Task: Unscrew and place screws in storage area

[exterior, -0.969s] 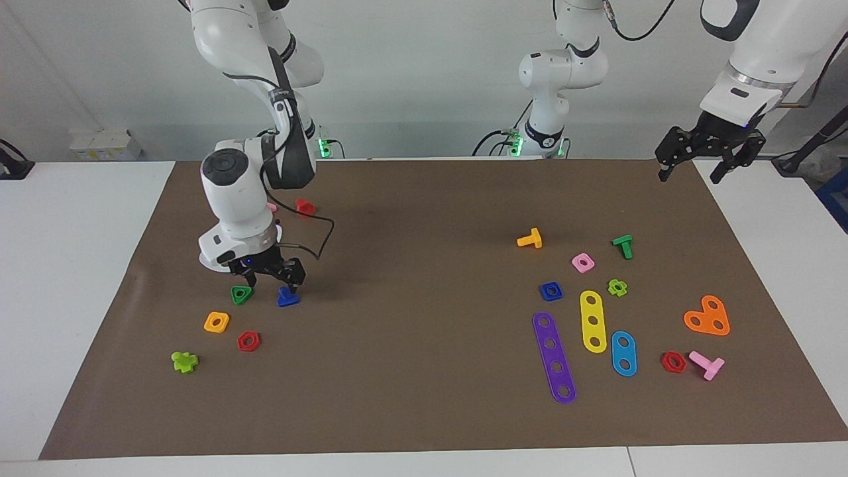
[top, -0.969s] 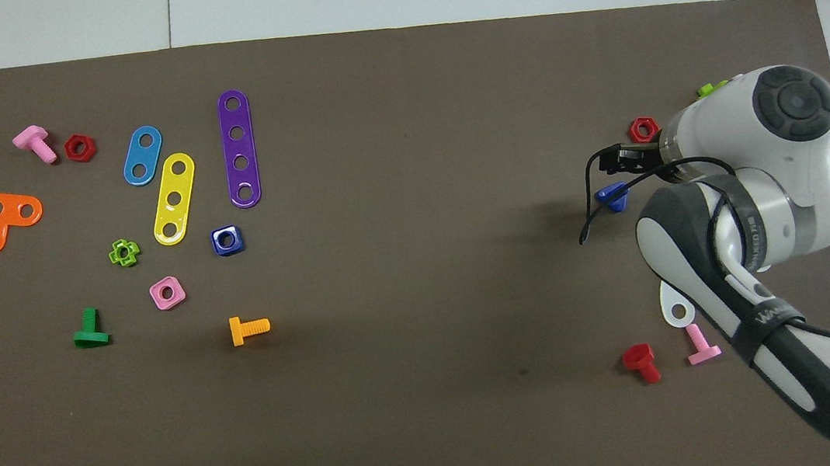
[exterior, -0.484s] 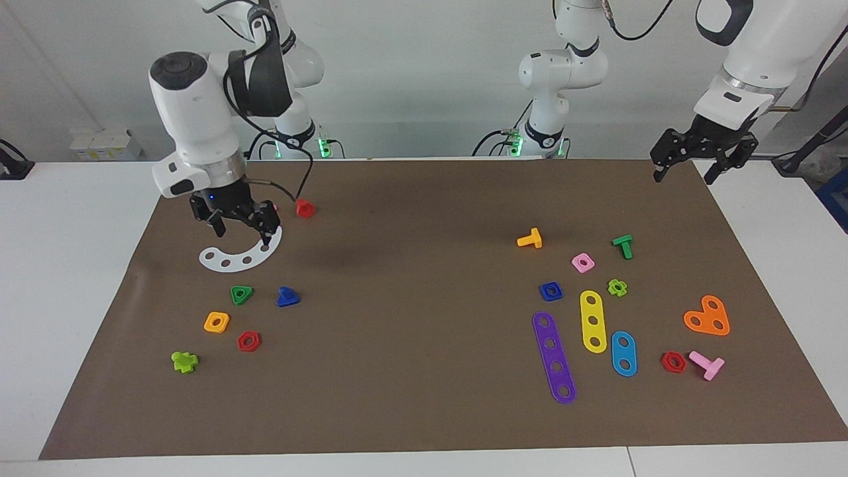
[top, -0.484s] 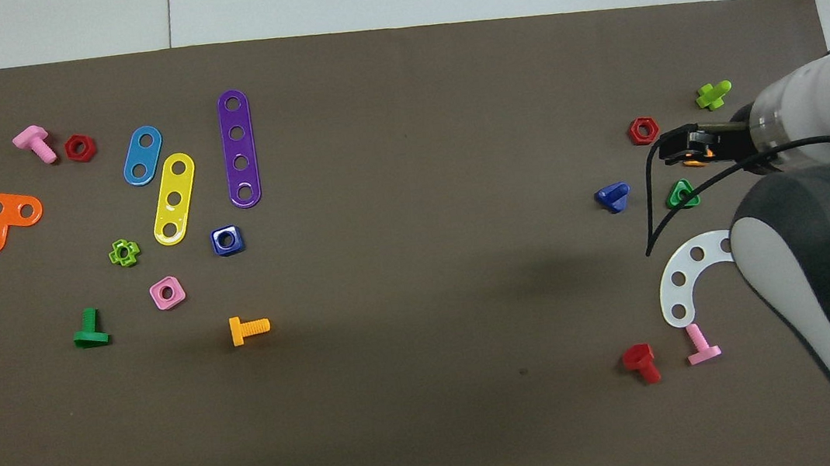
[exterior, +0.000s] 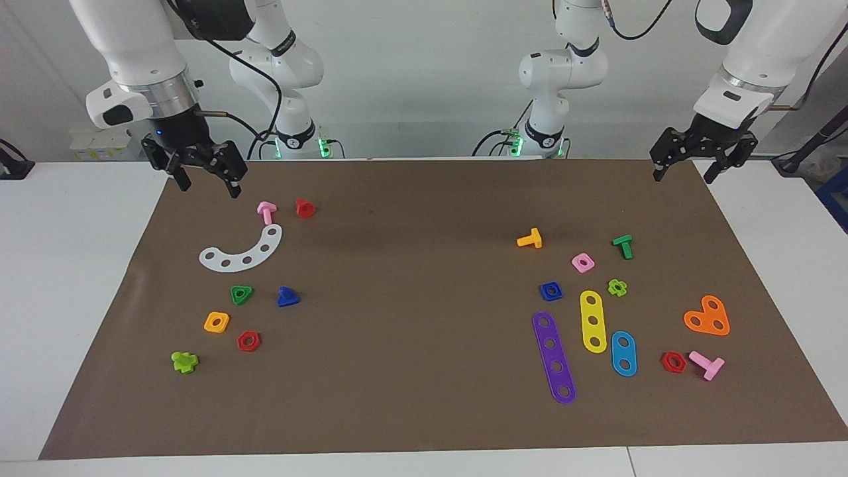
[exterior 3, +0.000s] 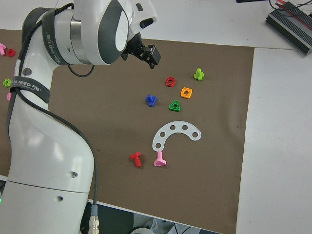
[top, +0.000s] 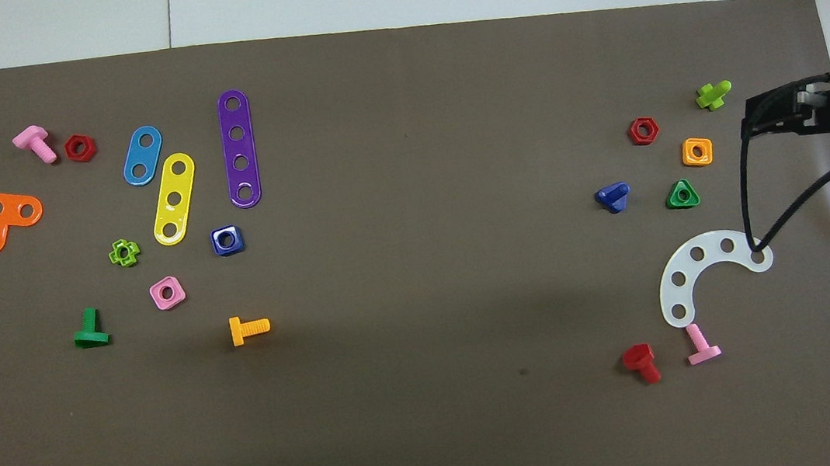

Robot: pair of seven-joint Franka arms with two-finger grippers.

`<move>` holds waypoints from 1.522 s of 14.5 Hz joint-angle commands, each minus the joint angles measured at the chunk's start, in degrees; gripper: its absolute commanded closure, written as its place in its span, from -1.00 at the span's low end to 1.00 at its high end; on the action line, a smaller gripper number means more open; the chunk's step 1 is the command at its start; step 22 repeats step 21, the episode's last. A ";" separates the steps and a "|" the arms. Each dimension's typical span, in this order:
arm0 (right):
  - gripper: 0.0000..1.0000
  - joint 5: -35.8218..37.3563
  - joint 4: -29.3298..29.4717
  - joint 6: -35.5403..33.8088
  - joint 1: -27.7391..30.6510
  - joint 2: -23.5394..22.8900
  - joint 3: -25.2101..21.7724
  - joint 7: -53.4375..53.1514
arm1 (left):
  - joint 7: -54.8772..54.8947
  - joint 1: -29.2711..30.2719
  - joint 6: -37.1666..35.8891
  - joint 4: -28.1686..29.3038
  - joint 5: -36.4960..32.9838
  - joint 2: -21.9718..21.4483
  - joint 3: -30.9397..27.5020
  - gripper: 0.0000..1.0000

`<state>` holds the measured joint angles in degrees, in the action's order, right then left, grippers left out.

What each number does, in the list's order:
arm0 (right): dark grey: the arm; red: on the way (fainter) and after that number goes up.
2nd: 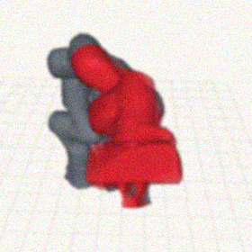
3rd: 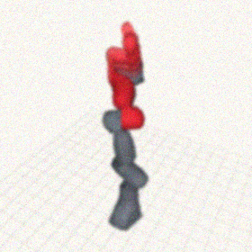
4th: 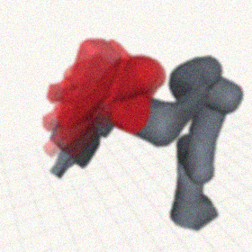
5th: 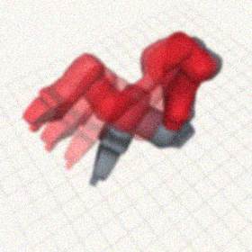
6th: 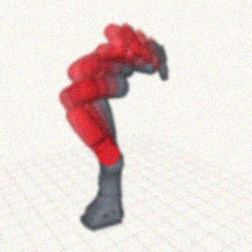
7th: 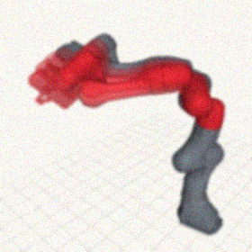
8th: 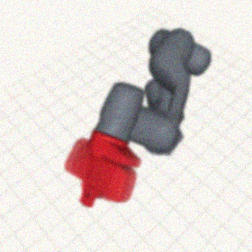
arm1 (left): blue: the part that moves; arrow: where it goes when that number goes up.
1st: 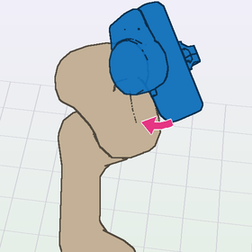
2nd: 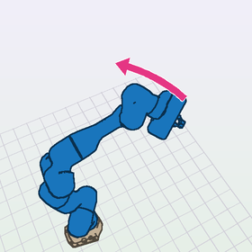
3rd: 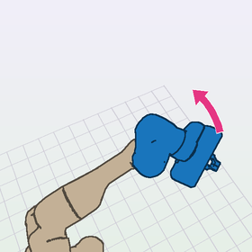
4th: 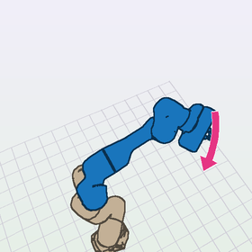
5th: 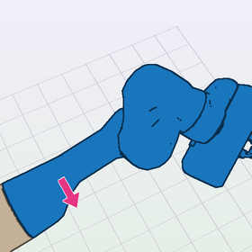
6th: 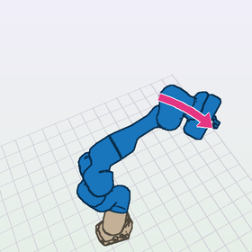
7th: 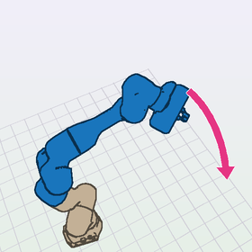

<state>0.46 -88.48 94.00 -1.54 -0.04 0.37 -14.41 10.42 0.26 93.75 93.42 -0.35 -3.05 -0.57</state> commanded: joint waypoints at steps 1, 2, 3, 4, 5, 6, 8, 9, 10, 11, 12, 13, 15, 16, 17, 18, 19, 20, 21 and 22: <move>-1.00 -1.60 3.23 -4.69 0.40 -1.29 0.51 4.72 | -0.22 -0.70 1.43 2.29 0.79 -1.87 -0.40 -1.00; -1.00 -1.51 3.14 -6.09 0.05 -1.11 0.69 5.70 | -0.14 -0.61 1.26 2.29 0.79 -1.87 -0.40 -1.00; -1.00 -1.60 2.71 -6.54 -0.13 -0.85 0.86 5.79 | -0.14 -0.61 1.34 2.29 0.79 -1.87 -0.40 -1.00; -1.00 -1.60 2.18 -6.98 -0.39 -0.67 0.87 5.79 | -0.14 -0.61 1.34 2.29 0.79 -1.87 -0.40 -1.00; -1.00 -1.60 1.65 -7.16 -0.48 -0.32 1.04 5.79 | -0.14 -0.61 1.34 2.29 0.79 -1.87 -0.48 -1.00; -1.00 -1.69 1.21 -7.16 -0.48 -0.23 1.21 5.88 | -0.14 -0.61 1.34 2.29 0.79 -1.87 -0.48 -1.00; -1.00 -1.69 -0.45 -6.90 -0.57 0.82 1.30 5.80 | -0.14 -0.61 1.34 2.29 0.79 -1.87 -0.48 -1.00; -1.00 -1.60 -0.55 -6.98 -0.57 0.83 1.30 5.36 | -0.14 -0.61 1.43 2.29 0.88 -1.87 -0.48 -1.00; -1.00 -1.60 -0.55 -7.07 -0.57 0.83 1.30 5.35 | -0.14 -0.52 1.43 2.29 0.79 -1.87 -0.48 -1.00; -1.00 -1.69 -0.64 -7.07 -0.57 0.91 1.30 5.35 | -0.14 -0.52 1.52 2.38 0.79 -1.87 -0.48 -1.00; -1.00 -1.60 -0.64 -7.07 -0.57 0.91 1.30 5.18 | -0.14 -0.44 1.43 2.64 0.79 -1.95 -0.48 -1.00; -1.00 -1.60 -0.81 -6.81 -0.57 0.91 1.30 5.09 | -0.14 -0.43 1.52 3.25 0.79 -2.30 -0.48 -1.00; -1.00 -1.51 -1.43 -6.11 -0.57 1.18 1.30 4.04 | -0.14 -0.52 1.52 3.26 0.79 -2.31 -0.48 -1.00; -1.00 -1.51 -1.34 -6.02 -0.57 1.18 1.30 3.34 | -0.14 -0.52 1.52 3.26 0.79 -2.31 -0.48 -1.00; -1.00 -1.42 -1.43 -6.02 -0.57 1.18 1.30 3.25 | -0.14 -0.52 1.52 3.26 0.79 -2.31 -0.48 -1.00; -1.00 -1.42 -1.51 -5.93 -0.66 1.27 1.39 3.07 | -0.14 -0.52 1.61 3.26 0.79 -2.31 -0.48 -1.00; -1.00 -1.42 -1.52 -6.02 -0.57 1.27 1.39 3.07 | -0.14 -0.52 1.52 3.17 0.79 -2.31 -0.48 -1.00; -1.00 -1.42 -1.52 -5.93 -0.57 1.27 1.39 3.24 | -0.14 -0.52 1.61 3.17 0.79 -2.31 -0.48 -1.00; -1.00 -1.42 -1.52 -5.93 -0.57 1.27 1.39 3.33 | -0.14 -0.52 1.52 3.09 0.79 -2.31 -0.48 -1.00; -1.00 -1.42 -1.52 -5.93 -0.57 1.27 1.39 3.33 | -0.14 -0.52 1.52 3.09 0.79 -2.31 -0.48 -1.00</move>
